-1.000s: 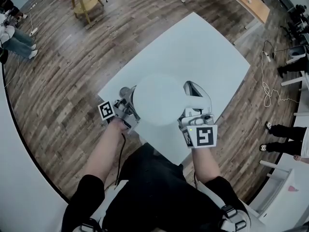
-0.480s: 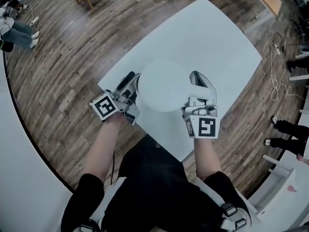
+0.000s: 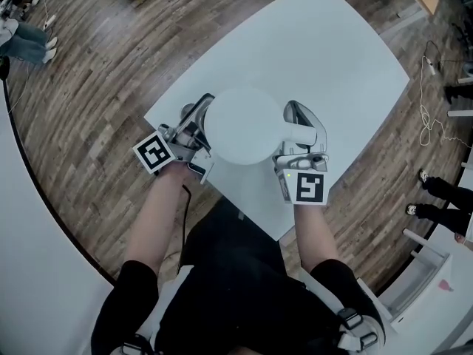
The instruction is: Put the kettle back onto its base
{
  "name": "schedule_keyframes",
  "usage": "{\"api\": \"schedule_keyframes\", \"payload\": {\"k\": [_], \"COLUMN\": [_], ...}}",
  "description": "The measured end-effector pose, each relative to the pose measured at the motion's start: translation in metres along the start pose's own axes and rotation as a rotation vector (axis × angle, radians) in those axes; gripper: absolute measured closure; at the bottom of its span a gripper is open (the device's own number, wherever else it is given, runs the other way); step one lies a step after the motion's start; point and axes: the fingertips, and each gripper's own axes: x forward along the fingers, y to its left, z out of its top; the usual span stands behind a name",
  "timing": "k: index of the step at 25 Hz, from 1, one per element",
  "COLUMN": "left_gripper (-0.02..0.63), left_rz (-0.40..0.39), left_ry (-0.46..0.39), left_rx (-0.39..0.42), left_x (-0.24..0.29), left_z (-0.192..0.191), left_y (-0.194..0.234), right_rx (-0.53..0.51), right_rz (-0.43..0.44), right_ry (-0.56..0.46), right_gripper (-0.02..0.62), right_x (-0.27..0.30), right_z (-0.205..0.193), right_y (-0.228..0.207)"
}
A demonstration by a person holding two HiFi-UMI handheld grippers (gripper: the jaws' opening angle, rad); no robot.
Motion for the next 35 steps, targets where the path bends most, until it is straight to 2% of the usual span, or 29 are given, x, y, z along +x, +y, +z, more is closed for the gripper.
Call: {"api": "schedule_keyframes", "payload": {"k": [6,23,29,35], "left_gripper": [0.365,0.367,0.365,0.365], "left_rz": [0.000,-0.055,-0.035,-0.047], "left_ry": [0.014,0.047,0.027,0.034], "left_rx": [0.038,0.060,0.055,0.062], "left_x": [0.005,0.009,0.003,0.002], "left_z": [-0.004,-0.010,-0.011,-0.011], "left_y": [0.006,0.001,0.011,0.012], "right_rx": [0.034,0.045,0.028,0.034], "right_rz": [-0.029,-0.057,-0.045,-0.053], "right_ry": [0.043,0.022,0.039,0.030], "right_gripper": [0.591,0.591,0.591,0.591], "right_x": [-0.002,-0.012,-0.014,-0.014], "right_z": [-0.025,-0.027,-0.035,-0.037], "right_y": [-0.014,-0.017,-0.009,-0.010]}}
